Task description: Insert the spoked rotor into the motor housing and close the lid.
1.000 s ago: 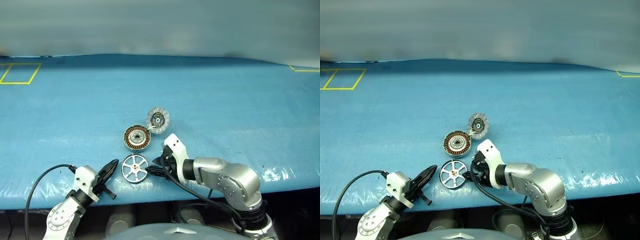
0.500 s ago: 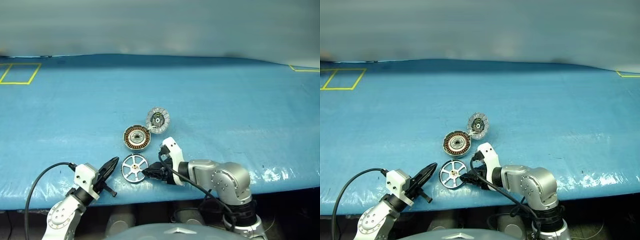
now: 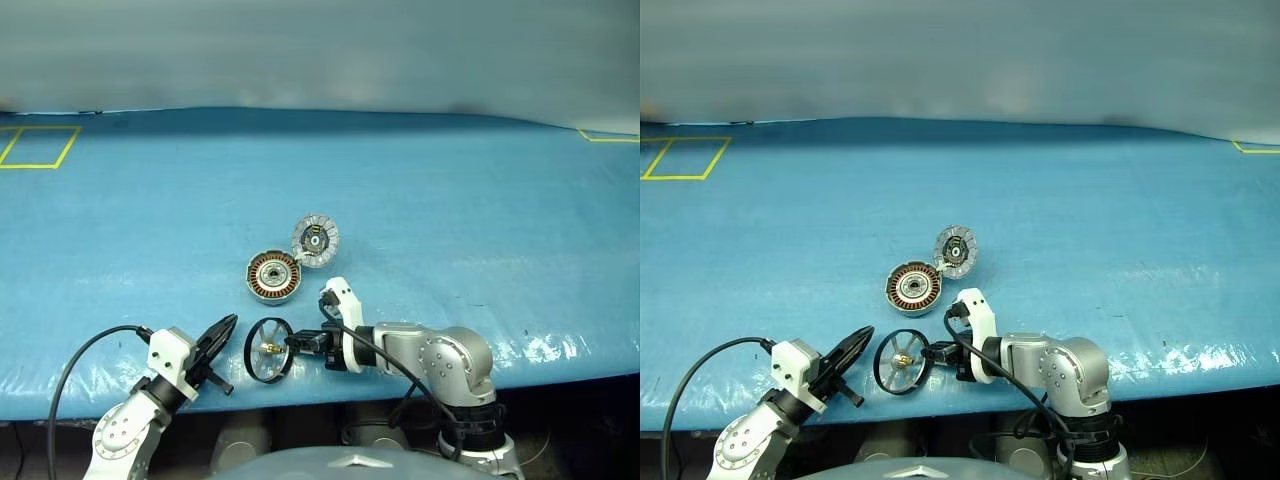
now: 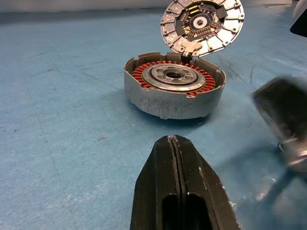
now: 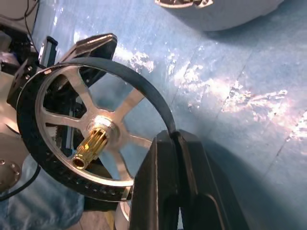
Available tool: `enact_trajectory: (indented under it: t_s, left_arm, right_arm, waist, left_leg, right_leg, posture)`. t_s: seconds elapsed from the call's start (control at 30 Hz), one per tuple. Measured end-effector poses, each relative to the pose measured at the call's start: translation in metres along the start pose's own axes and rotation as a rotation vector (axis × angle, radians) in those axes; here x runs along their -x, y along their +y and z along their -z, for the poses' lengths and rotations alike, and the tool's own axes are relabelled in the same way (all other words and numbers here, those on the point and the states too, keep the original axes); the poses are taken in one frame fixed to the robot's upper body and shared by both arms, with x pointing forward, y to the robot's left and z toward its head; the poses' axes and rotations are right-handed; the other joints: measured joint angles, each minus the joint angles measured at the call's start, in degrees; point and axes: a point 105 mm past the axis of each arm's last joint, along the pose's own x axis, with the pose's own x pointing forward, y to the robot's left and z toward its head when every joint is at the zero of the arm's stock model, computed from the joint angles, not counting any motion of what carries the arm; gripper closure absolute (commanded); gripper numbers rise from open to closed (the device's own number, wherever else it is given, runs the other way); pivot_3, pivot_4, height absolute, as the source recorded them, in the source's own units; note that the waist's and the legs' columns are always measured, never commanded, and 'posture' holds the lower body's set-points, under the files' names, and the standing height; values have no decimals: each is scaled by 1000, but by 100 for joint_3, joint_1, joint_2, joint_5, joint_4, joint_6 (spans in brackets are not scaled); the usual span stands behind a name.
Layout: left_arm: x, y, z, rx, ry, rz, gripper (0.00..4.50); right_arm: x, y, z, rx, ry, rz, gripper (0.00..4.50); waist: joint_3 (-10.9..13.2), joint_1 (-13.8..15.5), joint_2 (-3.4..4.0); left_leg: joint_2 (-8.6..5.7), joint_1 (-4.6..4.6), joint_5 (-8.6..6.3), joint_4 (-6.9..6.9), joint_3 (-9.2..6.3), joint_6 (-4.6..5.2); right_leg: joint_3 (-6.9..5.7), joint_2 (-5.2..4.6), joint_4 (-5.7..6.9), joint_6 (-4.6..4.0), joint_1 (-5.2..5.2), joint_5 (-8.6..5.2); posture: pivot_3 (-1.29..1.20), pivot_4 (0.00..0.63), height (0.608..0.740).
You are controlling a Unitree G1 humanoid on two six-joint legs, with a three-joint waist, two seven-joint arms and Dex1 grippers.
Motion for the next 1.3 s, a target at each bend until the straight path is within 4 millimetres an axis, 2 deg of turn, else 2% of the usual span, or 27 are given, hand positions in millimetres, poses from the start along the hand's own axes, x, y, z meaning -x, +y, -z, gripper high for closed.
enact_trajectory:
  t_s: [0.33, 0.53, 0.6, 0.8, 0.9, 1.13, 1.3]
  left_arm:
    - [0, 2, 7, 0, -1, 6, 4500]
    - [1, 3, 11, 7, 9, 6, 4500]
    - [0, 3, 10, 5, 2, 8, 4500]
    - [0, 3, 9, 2, -5, 9, 4500]
    - [-1, 3, 9, 1, -6, 12, 4500]
    - [-2, 2, 7, -3, -11, 20, 4500]
    - [-3, 3, 7, -5, -14, 21, 4500]
  right_arm:
    - [12, 8, -17, 96, -56, 2, 4488]
    - [23, 3, -39, 330, -115, 110, 4488]
    - [25, 2, -48, 459, -142, 157, 4488]
    - [45, -16, -73, 757, -215, 354, 4488]
    - [53, -22, -82, 852, -237, 432, 4488]
    - [66, -37, -91, 1003, -219, 559, 4488]
    - [65, -34, -91, 1038, -210, 521, 4488]
  waist:
    - [0, -2, 1]
    - [1, -2, 1]
    - [2, -2, 4]
    - [0, 19, 0]
    - [0, 18, 0]
    - [0, 41, -1]
    - [0, 39, 0]
  left_leg:
    - [-1, -13, 0, 1, -1, 0]
    - [-1, -15, 0, 3, -3, 0]
    - [-2, -16, 0, 4, -2, 0]
    - [-4, -21, 0, 8, -2, 0]
    - [-3, -20, 0, 9, -1, 0]
    - [-4, -21, 0, 12, 0, 0]
    - [-3, -21, 0, 13, -1, 0]
  right_leg:
    - [-1, 1, 0, 5, -9, 3]
    - [-3, 3, 0, 7, -10, 4]
    - [-3, 3, 0, 18, -11, 10]
    - [-3, 1, -3, 32, -12, 18]
    - [-3, 3, -1, 31, -12, 18]
    - [-3, 3, -2, 30, -11, 17]
    - [-2, 3, -1, 33, -11, 19]
  posture:
    - [0, 150, 740]
    - [0, 150, 740]
    - [0, 150, 740]
    - [0, 150, 740]
    - [0, 150, 740]
    - [0, 150, 740]
    - [0, 150, 740]
